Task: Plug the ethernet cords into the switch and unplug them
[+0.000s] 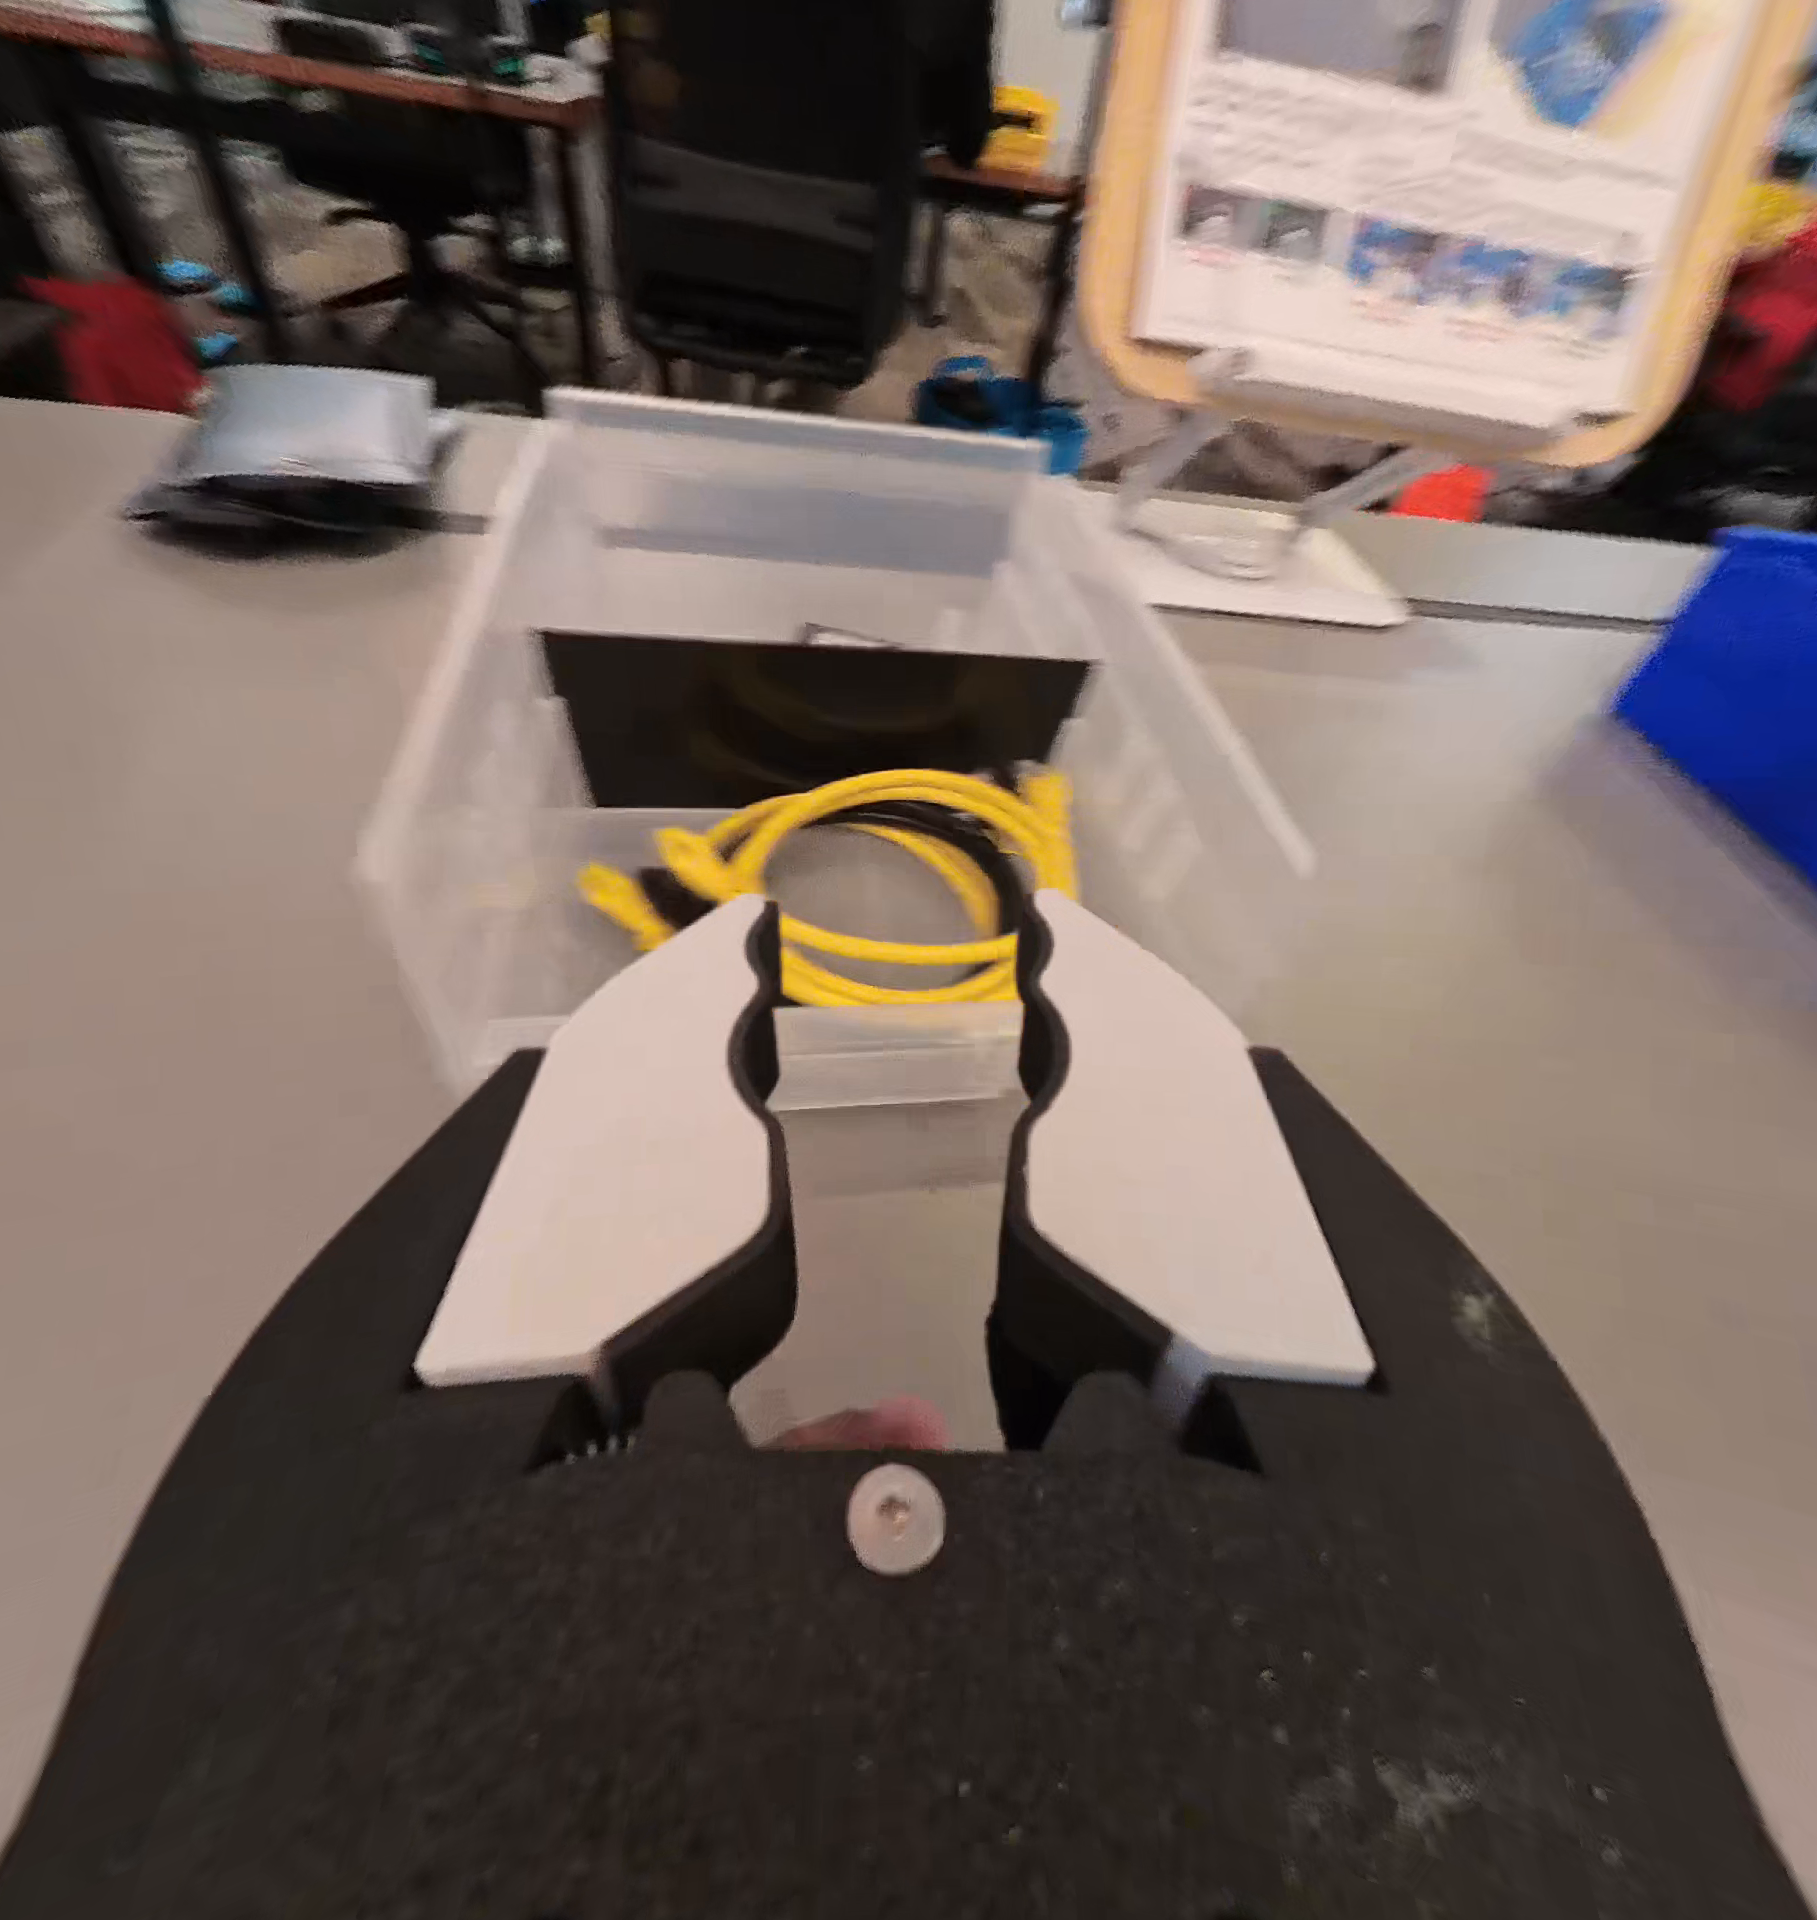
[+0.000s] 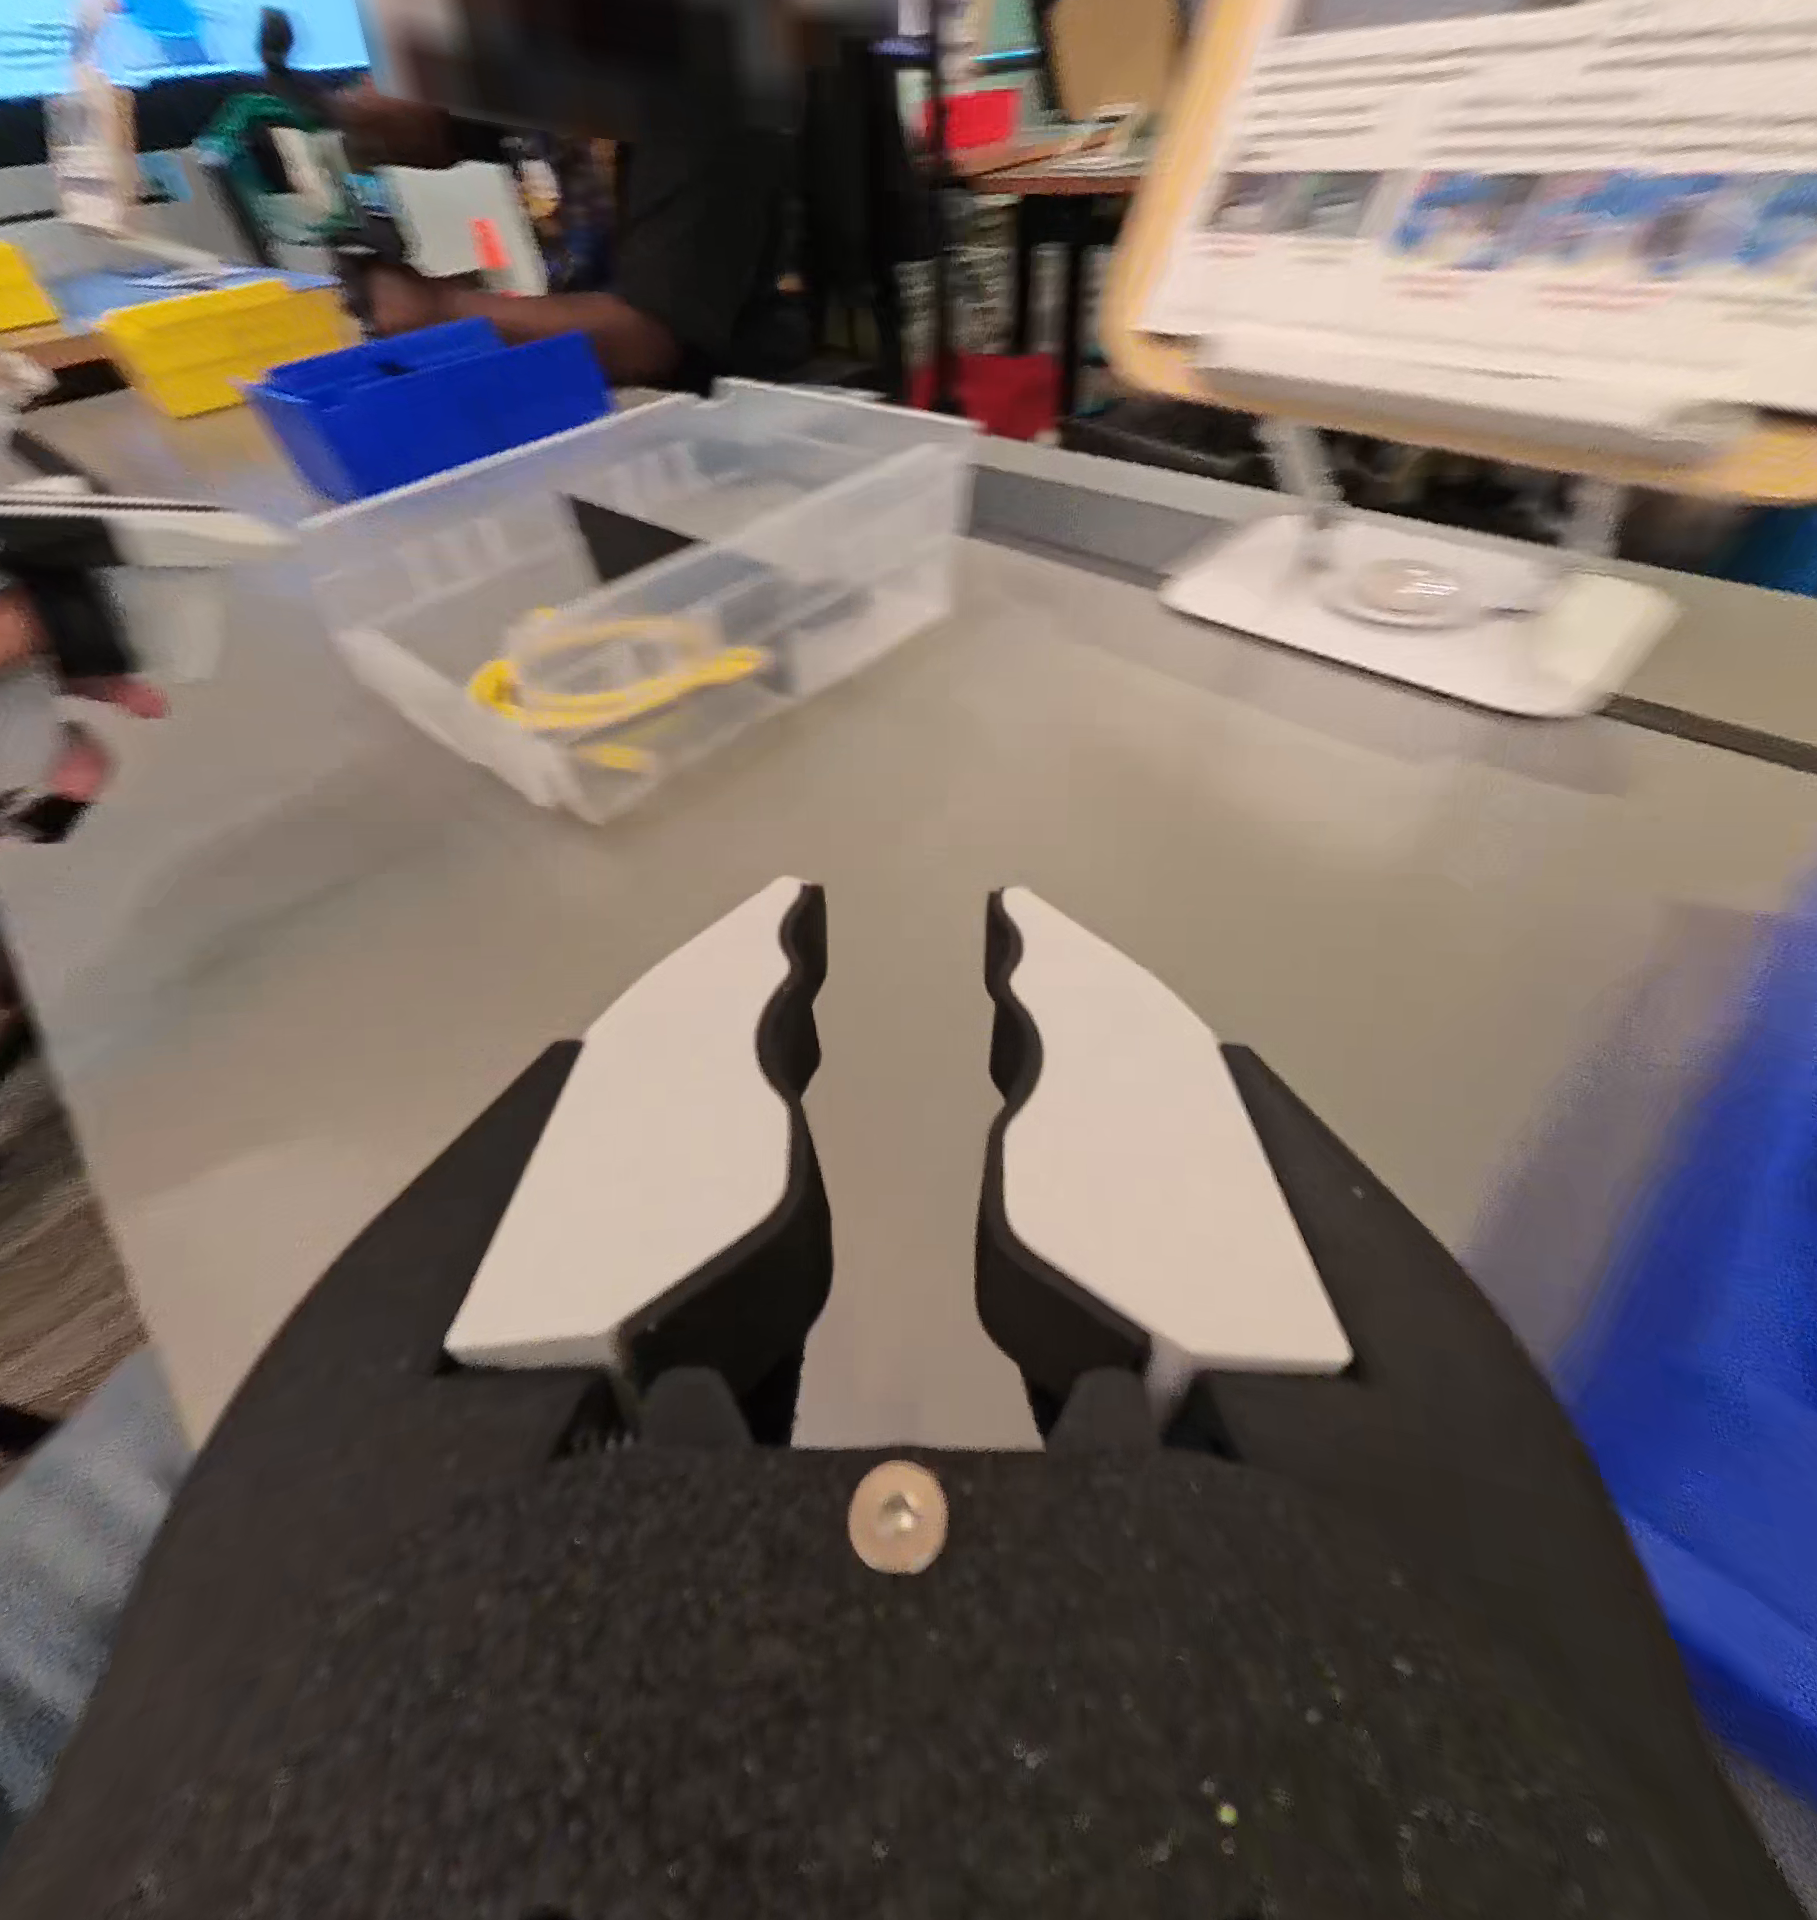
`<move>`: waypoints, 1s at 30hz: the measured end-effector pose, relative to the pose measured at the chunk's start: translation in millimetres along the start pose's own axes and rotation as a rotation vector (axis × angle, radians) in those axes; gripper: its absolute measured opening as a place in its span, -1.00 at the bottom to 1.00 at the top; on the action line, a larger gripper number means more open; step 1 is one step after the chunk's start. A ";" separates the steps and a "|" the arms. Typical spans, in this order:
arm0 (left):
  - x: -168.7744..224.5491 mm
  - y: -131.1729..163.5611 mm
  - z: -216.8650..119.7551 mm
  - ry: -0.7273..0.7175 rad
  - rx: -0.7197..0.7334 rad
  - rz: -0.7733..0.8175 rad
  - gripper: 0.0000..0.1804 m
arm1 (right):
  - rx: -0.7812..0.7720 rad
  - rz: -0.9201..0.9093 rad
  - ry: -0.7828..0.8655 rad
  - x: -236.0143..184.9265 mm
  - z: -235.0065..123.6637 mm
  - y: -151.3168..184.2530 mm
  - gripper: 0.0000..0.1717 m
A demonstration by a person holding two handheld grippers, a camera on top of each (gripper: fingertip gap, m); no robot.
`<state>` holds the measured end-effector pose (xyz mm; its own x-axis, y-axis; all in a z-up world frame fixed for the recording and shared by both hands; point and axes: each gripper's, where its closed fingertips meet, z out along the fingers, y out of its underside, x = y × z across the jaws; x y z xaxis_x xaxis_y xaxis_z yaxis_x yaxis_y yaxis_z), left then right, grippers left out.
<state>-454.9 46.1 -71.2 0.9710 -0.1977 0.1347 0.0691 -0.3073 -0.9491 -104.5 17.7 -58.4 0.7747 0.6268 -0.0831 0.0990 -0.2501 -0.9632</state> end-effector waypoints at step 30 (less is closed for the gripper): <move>48.2 52.4 -3.6 0.197 -0.093 0.005 -0.22 | -0.018 0.105 0.558 185.0 -152.5 85.7 -0.53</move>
<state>-405.4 17.1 -113.4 0.9071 -0.3748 0.1917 0.0340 -0.3886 -0.9208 142.5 -0.3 -117.3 0.9932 0.1138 -0.0258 0.0104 -0.3060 -0.9520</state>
